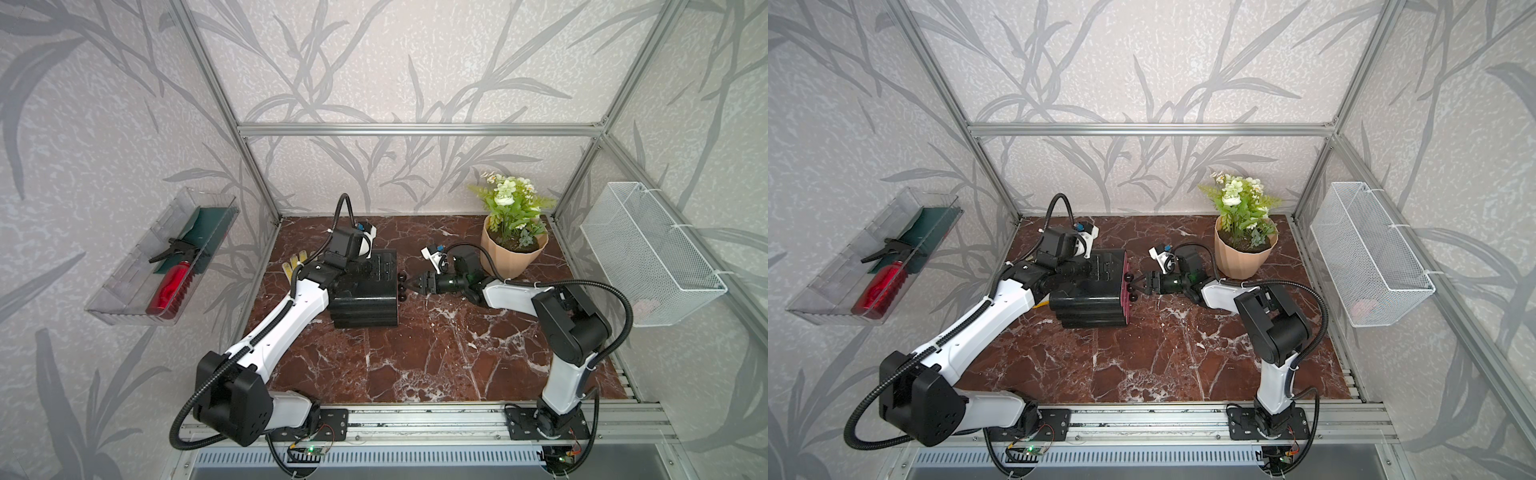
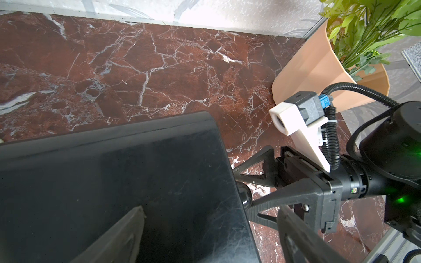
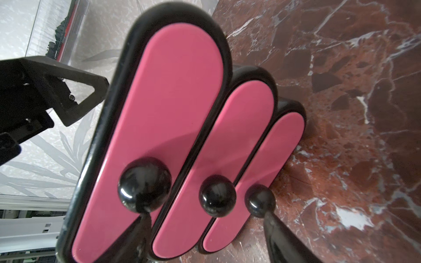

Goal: Take the sponge out of the drawer
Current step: Open the drawer in the storage box.

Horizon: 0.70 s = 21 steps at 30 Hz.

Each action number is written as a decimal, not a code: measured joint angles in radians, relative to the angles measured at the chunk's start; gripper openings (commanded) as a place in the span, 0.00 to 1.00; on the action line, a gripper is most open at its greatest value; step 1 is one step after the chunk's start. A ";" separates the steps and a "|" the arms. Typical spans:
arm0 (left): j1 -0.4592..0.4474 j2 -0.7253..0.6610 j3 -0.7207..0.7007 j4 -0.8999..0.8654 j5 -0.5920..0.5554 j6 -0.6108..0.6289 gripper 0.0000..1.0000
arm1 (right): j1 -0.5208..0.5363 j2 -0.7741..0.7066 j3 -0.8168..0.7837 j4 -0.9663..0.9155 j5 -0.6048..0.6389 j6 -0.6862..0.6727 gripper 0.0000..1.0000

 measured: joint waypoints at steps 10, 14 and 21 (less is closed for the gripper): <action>-0.001 0.000 -0.004 0.010 0.000 0.001 0.91 | 0.003 0.012 0.000 0.161 -0.053 0.125 0.70; -0.001 0.000 -0.004 0.010 0.000 0.001 0.91 | 0.003 0.054 0.000 0.290 -0.081 0.218 0.69; -0.001 0.000 -0.004 0.010 0.000 0.003 0.91 | 0.003 0.108 0.007 0.353 -0.114 0.277 0.67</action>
